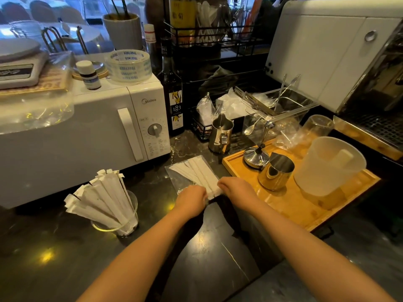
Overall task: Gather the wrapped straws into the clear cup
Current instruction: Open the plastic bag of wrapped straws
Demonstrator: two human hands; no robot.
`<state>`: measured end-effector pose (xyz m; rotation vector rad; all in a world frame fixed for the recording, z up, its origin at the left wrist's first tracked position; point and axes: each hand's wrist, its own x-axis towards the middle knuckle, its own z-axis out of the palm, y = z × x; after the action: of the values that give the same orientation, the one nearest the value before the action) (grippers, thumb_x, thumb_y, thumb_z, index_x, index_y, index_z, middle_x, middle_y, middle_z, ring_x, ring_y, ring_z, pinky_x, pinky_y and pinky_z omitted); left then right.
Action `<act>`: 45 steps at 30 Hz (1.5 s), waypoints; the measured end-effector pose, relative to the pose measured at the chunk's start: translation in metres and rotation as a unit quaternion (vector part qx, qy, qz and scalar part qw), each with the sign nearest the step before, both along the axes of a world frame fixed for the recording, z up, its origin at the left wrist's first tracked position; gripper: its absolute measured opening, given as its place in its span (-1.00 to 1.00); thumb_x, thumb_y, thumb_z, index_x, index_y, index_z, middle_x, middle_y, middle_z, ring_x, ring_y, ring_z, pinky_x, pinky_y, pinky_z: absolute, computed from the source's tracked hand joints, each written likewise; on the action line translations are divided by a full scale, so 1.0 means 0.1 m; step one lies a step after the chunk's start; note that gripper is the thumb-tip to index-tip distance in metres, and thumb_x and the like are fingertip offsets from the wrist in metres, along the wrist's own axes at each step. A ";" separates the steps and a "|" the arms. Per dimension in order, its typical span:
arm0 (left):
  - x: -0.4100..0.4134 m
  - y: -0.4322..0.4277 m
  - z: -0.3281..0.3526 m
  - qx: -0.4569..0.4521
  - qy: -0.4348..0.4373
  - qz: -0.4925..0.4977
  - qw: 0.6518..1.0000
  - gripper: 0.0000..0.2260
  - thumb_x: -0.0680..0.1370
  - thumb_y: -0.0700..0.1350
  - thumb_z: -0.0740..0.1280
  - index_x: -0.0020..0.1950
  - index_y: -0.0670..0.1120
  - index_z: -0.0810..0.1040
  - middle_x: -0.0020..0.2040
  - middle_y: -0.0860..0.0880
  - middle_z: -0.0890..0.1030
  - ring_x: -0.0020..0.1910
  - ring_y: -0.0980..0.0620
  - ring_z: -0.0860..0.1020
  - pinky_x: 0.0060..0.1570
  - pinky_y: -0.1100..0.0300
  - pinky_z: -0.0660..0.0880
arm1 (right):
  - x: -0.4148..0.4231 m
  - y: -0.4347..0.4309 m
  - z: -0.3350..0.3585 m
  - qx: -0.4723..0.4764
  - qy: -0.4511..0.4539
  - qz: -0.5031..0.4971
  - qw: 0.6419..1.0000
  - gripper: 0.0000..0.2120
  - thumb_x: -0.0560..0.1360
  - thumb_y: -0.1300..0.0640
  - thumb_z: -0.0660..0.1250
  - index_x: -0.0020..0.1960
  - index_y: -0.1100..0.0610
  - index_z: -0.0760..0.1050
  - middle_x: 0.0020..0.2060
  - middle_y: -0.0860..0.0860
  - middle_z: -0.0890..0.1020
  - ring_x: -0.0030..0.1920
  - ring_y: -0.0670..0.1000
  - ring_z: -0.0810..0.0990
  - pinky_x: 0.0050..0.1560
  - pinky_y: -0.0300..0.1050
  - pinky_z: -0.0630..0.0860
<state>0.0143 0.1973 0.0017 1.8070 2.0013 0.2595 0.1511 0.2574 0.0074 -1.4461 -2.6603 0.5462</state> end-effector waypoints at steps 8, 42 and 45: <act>-0.11 0.06 0.57 0.081 -0.168 0.100 0.977 -0.83 0.55 -0.15 0.20 -0.15 -0.17 0.52 -0.18 -0.11 0.54 -0.19 -0.02 0.48 -0.17 0.16 0.37 | -0.15 -0.07 0.46 0.058 0.247 -0.061 0.965 -0.65 0.52 0.16 0.24 0.29 0.20 0.37 0.25 0.12 0.38 0.22 0.00 0.37 0.23 -0.16 0.33; -0.18 -0.36 0.94 0.093 -0.509 0.147 0.843 -0.74 0.55 -0.06 0.23 -0.34 -0.08 0.45 -0.40 -0.04 0.51 -0.50 0.22 0.56 -0.31 0.25 0.51 | -0.38 -0.53 0.99 -0.080 0.254 -0.028 0.964 -0.78 0.47 0.18 0.28 0.08 0.24 0.53 -0.13 0.08 0.65 -0.17 -0.05 0.57 -0.17 -0.23 0.46; -0.14 -0.35 0.93 0.106 -0.507 0.151 0.842 -0.73 0.55 -0.04 0.22 -0.33 -0.08 0.46 -0.42 -0.03 0.50 -0.42 0.15 0.56 -0.32 0.28 0.50 | -0.35 -0.55 1.02 -0.070 0.240 -0.024 0.968 -0.80 0.50 0.20 0.22 0.03 0.24 0.55 -0.24 -0.01 0.57 -0.24 -0.07 0.51 -0.23 -0.22 0.41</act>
<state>0.0002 0.1625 0.0942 1.0201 1.4422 1.2727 0.1157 0.2026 0.1094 -1.2099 -2.2384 0.9566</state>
